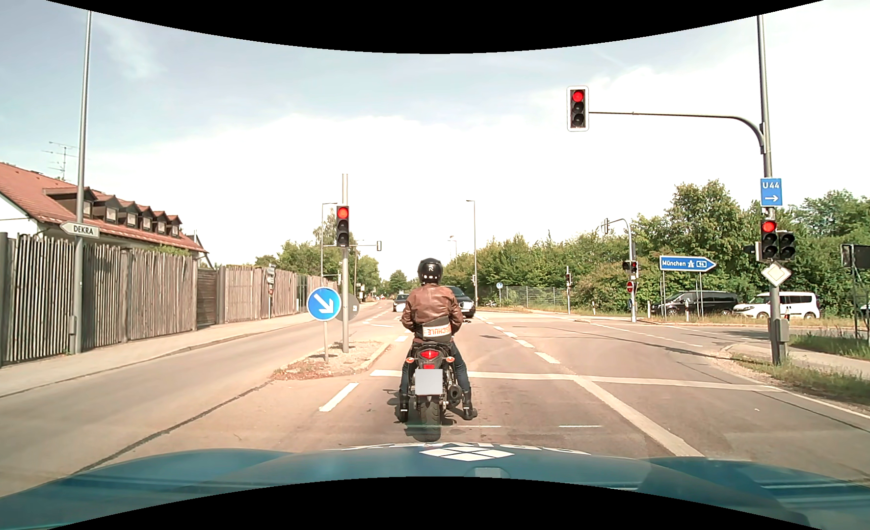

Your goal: Follow the waypoints while adhering to traffic rules and regulations

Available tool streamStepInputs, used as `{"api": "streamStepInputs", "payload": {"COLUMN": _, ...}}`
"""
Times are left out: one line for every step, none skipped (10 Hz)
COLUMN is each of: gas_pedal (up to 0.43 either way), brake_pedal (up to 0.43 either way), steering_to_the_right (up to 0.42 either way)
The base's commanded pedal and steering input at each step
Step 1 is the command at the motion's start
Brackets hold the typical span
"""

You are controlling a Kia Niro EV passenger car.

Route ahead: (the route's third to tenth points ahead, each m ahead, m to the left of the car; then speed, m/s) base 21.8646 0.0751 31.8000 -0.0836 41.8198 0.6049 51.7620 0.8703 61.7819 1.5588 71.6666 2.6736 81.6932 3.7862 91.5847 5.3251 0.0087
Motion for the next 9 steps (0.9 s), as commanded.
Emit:
{"api": "streamStepInputs", "payload": {"gas_pedal": 0.0, "brake_pedal": 0.305, "steering_to_the_right": -0.009}}
{"api": "streamStepInputs", "payload": {"gas_pedal": 0.0, "brake_pedal": 0.305, "steering_to_the_right": -0.009}}
{"api": "streamStepInputs", "payload": {"gas_pedal": 0.0, "brake_pedal": 0.274, "steering_to_the_right": -0.009}}
{"api": "streamStepInputs", "payload": {"gas_pedal": 0.0, "brake_pedal": 0.25, "steering_to_the_right": -0.009}}
{"api": "streamStepInputs", "payload": {"gas_pedal": 0.0, "brake_pedal": 0.25, "steering_to_the_right": -0.009}}
{"api": "streamStepInputs", "payload": {"gas_pedal": 0.0, "brake_pedal": 0.28, "steering_to_the_right": -0.009}}
{"api": "streamStepInputs", "payload": {"gas_pedal": 0.0, "brake_pedal": 0.317, "steering_to_the_right": -0.009}}
{"api": "streamStepInputs", "payload": {"gas_pedal": 0.0, "brake_pedal": 0.323, "steering_to_the_right": -0.009}}
{"api": "streamStepInputs", "payload": {"gas_pedal": 0.0, "brake_pedal": 0.329, "steering_to_the_right": -0.009}}
